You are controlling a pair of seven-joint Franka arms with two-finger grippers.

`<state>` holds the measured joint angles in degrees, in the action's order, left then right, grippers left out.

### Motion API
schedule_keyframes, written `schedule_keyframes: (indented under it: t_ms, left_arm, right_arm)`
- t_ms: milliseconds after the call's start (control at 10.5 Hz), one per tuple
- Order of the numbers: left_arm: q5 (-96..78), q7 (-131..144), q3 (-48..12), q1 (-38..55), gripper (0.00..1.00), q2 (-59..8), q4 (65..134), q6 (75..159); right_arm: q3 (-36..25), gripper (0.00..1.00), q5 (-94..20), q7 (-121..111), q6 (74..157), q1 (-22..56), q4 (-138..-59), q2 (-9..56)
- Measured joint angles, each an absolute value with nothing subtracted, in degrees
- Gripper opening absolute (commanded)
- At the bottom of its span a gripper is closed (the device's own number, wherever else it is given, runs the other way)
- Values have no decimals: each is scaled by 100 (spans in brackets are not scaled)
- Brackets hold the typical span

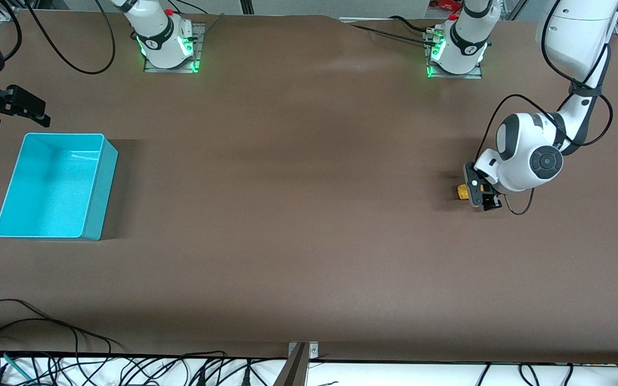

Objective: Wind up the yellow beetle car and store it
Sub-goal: 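Lower the left gripper and close it on the yellow car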

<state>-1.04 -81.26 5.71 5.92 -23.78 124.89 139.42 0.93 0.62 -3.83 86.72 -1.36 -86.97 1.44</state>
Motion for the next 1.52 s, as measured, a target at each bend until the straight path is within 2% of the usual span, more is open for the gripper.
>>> schedule_keyframes:
  t_ms: [474, 664, 853, 1517]
  left_arm:
    - [-104, -9266, 570, 595, 4, -2368, 12488, 13946]
    - [-104, -9445, 570, 597, 5, -2368, 12489, 13946]
    - [-104, -9475, 568, 598, 0, -2368, 12489, 13946]
    - [-109, -9475, 588, 472, 0, -2374, 12488, 13967]
  right_arm:
    - [95, 100, 62, -383, 8672, -136, -8697, 144]
    - [95, 100, 62, -383, 8672, -136, -8697, 144]
    - [95, 100, 61, -383, 8672, -136, -8697, 144]
    - [95, 100, 61, -383, 8672, -136, -8697, 144]
